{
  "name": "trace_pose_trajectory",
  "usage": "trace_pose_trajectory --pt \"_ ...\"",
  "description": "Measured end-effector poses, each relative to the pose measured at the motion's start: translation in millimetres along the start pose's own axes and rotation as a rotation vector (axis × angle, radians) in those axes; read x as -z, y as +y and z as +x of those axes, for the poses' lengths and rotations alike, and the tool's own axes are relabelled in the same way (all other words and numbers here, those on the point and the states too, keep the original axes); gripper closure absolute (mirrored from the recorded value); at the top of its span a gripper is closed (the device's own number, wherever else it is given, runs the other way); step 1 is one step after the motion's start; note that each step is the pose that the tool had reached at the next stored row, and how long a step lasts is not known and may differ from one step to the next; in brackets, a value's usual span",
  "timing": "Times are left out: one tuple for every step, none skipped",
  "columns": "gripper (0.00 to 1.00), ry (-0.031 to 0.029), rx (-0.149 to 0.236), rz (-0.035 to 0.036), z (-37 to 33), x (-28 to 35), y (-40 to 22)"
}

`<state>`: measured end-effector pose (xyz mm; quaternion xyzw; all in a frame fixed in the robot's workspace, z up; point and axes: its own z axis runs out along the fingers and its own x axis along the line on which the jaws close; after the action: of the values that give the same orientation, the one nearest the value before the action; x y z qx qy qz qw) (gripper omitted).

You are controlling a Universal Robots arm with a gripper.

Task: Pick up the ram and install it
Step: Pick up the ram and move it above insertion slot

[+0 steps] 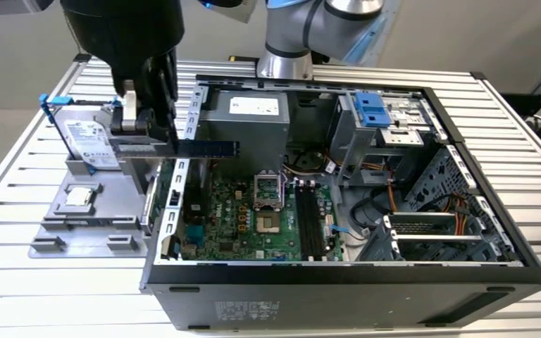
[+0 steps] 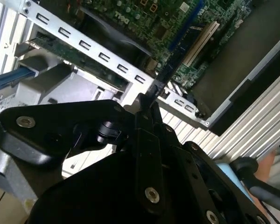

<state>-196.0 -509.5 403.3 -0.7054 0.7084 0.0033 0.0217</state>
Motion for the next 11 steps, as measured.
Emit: trace_pose_trajectory --pt "1.0 0.0 0.0 0.0 0.0 -0.1 -2.9" --pt "1.0 -0.0001 0.0 0.0 0.0 -0.2 -6.1" --pt "1.0 0.0 0.0 0.0 -0.1 -0.3 -9.7" --pt "1.0 -0.0001 0.0 0.0001 0.0 -0.5 -13.7" --pt "1.0 0.0001 0.0 -0.0001 -0.1 -0.5 -18.2" --pt "1.0 0.0 0.0 0.0 -0.1 -0.7 -22.7" --pt "1.0 0.0 0.0 0.0 -0.1 -0.8 -27.4" --pt "1.0 0.0 0.0 0.0 -0.1 -1.0 -31.8" --pt "1.0 0.0 0.0 0.0 -0.1 -1.1 -36.6" --pt "1.0 -0.0001 0.0 0.0 -0.2 -1.3 -40.8" --pt "1.0 -0.0001 0.0 0.0001 -0.2 -1.5 -45.4"
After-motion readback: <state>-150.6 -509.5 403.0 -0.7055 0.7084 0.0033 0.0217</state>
